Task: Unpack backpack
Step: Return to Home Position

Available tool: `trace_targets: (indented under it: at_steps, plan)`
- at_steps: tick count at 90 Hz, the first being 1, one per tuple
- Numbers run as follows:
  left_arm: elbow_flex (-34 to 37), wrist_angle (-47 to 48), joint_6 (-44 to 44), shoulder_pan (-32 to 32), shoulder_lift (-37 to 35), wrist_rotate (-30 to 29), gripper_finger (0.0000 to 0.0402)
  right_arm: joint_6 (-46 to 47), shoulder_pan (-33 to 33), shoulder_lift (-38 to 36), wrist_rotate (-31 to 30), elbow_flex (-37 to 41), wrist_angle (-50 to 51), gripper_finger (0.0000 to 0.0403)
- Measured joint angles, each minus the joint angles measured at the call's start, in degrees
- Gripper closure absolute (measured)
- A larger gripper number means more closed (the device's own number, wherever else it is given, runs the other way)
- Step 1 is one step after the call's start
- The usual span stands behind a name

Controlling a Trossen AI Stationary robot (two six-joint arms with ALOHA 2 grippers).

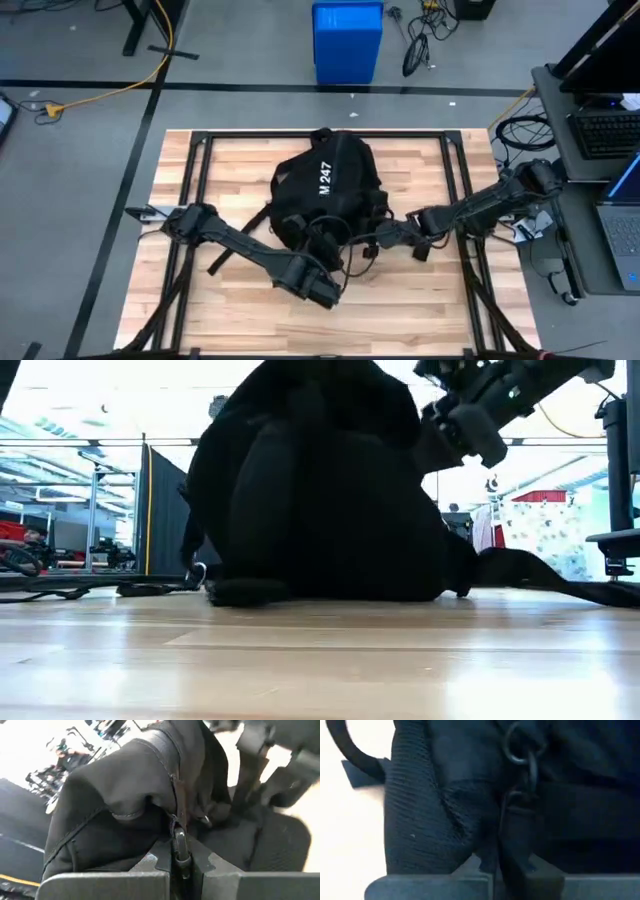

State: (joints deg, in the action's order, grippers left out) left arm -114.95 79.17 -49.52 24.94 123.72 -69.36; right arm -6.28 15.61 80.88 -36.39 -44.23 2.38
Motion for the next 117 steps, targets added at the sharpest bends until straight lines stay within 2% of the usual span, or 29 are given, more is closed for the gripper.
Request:
trace_targets:
  at_steps: [15,34,53,65,77,94,110,117]
  plan:
    - [3.79,-0.24,-0.96,-1.39,0.07,0.44,0.0400,-0.48,-3.12,0.00,0.00,0.02,3.63,0.0403]
    - [3.30,0.37,3.57,-2.40,-0.81,1.29,0.0400,-4.92,-8.73,-2.88,0.80,0.07,3.52,0.0403]
    - [4.15,-3.95,3.87,-2.55,-1.01,7.06,0.0400,-1.08,-9.50,-4.08,10.08,0.07,4.13,0.0403]
    - [6.75,-12.73,6.89,-2.82,-0.95,13.64,0.0400,2.88,-8.54,-3.94,15.32,0.38,8.18,0.0403]
    - [8.66,-20.95,9.75,-3.33,-1.07,22.19,0.0400,4.54,-7.20,-3.87,17.80,1.57,10.94,0.0403]
    - [10.81,-25.28,9.54,-3.92,-1.03,28.32,0.0400,4.57,-7.30,-3.87,28.33,1.77,14.54,0.0403]
    - [13.85,-32.70,9.53,-4.45,-1.00,42.71,0.0397,4.15,-7.30,-3.87,32.80,1.78,17.31,0.0403]
    - [14.45,-34.60,9.49,-4.33,-0.97,45.16,0.0384,4.14,-7.30,-3.87,33.95,1.77,17.85,0.0403]
